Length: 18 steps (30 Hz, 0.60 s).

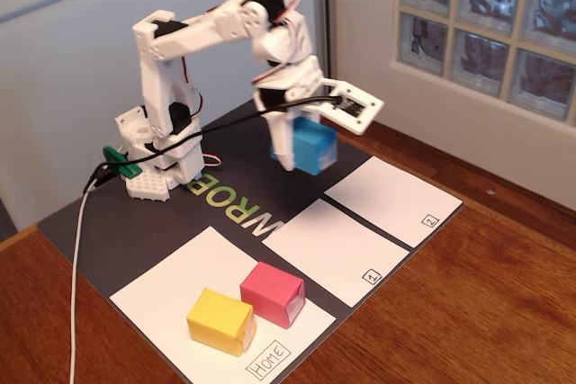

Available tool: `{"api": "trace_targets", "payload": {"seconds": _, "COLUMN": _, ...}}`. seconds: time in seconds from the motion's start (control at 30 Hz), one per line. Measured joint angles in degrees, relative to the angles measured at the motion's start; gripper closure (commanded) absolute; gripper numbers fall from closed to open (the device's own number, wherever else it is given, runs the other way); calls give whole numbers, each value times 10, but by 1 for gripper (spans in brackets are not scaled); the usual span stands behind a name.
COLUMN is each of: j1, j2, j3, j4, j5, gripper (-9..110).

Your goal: Move box blue to home

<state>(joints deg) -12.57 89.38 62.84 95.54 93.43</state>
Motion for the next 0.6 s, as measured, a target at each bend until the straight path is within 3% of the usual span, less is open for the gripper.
{"api": "trace_targets", "payload": {"seconds": 0.27, "j1": 74, "j2": 58, "j3": 0, "j4": 46, "j5": -12, "gripper": 102}}
{"api": "trace_targets", "payload": {"seconds": 0.6, "j1": 185, "j2": 105, "j3": 69, "j4": 52, "j5": 59, "gripper": 102}}
